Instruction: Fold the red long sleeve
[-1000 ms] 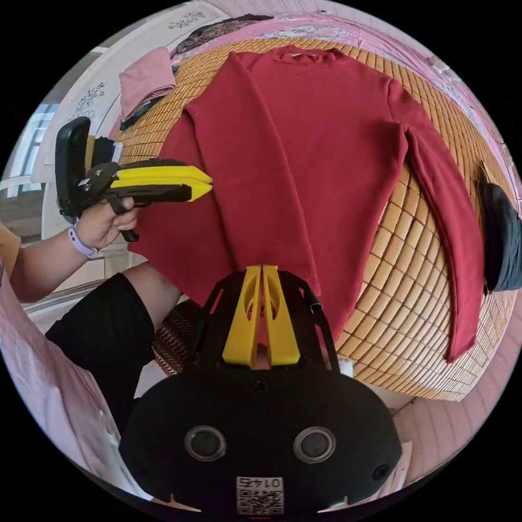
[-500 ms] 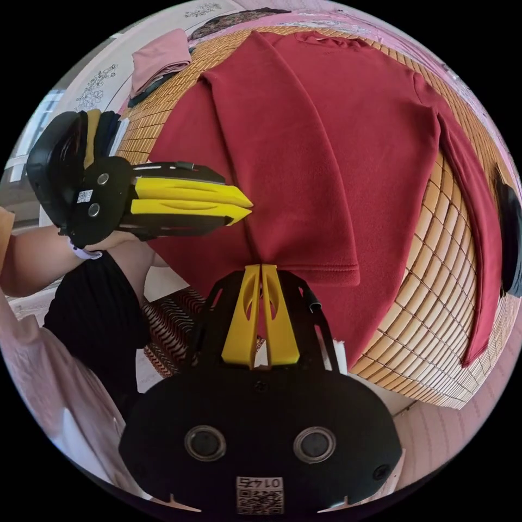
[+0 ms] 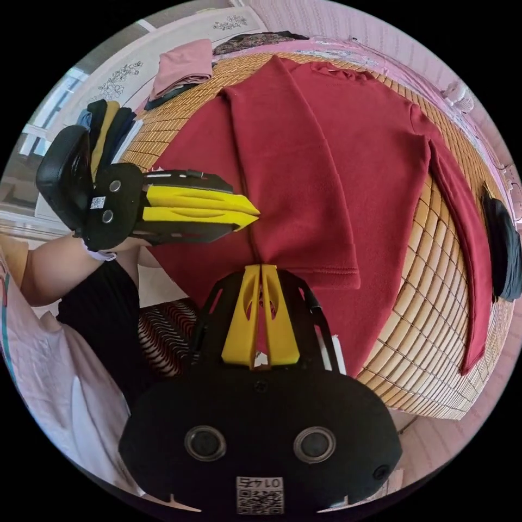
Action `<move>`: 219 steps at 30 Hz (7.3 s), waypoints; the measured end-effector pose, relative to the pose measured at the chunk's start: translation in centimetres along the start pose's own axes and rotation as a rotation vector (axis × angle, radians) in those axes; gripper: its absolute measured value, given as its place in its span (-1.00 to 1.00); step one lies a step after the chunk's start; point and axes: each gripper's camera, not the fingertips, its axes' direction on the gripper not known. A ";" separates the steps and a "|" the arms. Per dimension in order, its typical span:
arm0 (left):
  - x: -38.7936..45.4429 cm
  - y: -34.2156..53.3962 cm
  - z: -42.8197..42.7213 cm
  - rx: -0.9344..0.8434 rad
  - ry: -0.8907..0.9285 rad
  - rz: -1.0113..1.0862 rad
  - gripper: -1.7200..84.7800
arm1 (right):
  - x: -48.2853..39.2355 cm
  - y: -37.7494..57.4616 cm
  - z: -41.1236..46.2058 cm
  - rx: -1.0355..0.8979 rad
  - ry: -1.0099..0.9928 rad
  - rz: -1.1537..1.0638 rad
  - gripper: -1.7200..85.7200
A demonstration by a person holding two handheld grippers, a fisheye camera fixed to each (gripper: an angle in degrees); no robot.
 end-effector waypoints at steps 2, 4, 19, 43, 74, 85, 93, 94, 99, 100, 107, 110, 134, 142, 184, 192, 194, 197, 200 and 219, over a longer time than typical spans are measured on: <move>0.6 0.2 -0.7 0.013 -0.002 -0.054 -0.98 | 0.6 2.2 -0.7 0.080 -0.012 0.037 -0.98; 1.2 0.5 -2.1 0.028 -0.022 -0.119 -0.98 | 1.9 5.2 -2.0 0.171 -0.070 0.096 -0.97; 3.6 -6.6 -7.1 0.140 0.083 -0.060 -0.79 | 27.2 29.7 -13.2 1.027 0.162 0.947 -0.64; 14.1 -34.7 17.8 -0.203 0.192 0.285 -0.75 | 39.5 41.0 -15.6 0.900 0.099 1.228 -0.67; -7.5 4.0 -10.9 0.494 0.048 -0.598 -0.85 | 7.8 13.3 -28.9 1.108 -0.599 -0.413 -0.81; -9.0 21.3 -13.6 0.340 -0.007 -0.954 -0.84 | -1.3 8.9 -7.4 0.305 -0.450 -0.249 -0.71; -8.1 16.8 -9.4 0.166 -0.077 -0.697 -0.76 | -2.3 0.6 -8.4 0.316 0.067 -0.237 -0.69; -8.0 16.0 -8.0 0.093 -0.108 -0.659 -0.76 | -2.1 -1.4 -8.1 0.310 0.171 -0.222 -0.68; -7.3 14.8 -5.4 -0.020 -0.227 -0.552 -0.80 | 2.1 -9.5 -7.0 0.276 0.250 -0.031 -0.66; -6.9 14.8 -5.4 -0.017 -0.254 -0.534 -0.81 | 3.0 -11.0 -6.5 0.272 0.268 0.004 -0.67; -6.1 14.0 -6.5 -0.026 -0.309 -0.450 -0.93 | 7.5 -14.1 -5.7 0.196 0.231 0.089 -0.88; -5.6 12.9 -9.0 0.074 -0.321 -0.378 -0.93 | 9.6 -12.4 -8.6 0.313 0.144 0.081 -0.91; -34.2 9.1 -9.4 0.315 -0.130 -0.641 -0.71 | 27.0 -12.9 -9.1 0.484 -0.045 0.313 -0.60; -43.9 4.9 -2.3 0.155 -0.123 -0.905 -0.77 | 29.8 -15.6 -8.7 0.428 -0.029 0.334 -0.81; -16.7 24.3 -12.0 -0.176 0.031 -0.845 -0.79 | 14.4 20.8 -8.4 0.149 -0.170 0.442 -0.83; -15.8 21.5 -14.3 -0.144 0.065 -0.804 -0.88 | 12.5 17.8 -13.4 0.265 -0.235 0.339 -0.90; -15.5 19.9 -16.0 -0.101 0.073 -0.745 -0.88 | 12.2 16.4 -15.0 0.320 -0.230 0.315 -0.90; -15.6 18.5 -17.7 -0.040 0.078 -0.725 -0.87 | 11.8 13.8 -16.8 0.358 -0.203 0.280 -0.91; -15.7 18.1 -18.2 -0.002 0.061 -0.740 -0.87 | 11.2 12.0 -16.6 0.349 -0.146 0.275 -0.91; -11.3 20.1 -15.8 -0.088 0.031 -0.723 -0.86 | 2.8 1.5 -8.8 0.119 0.221 0.266 -0.92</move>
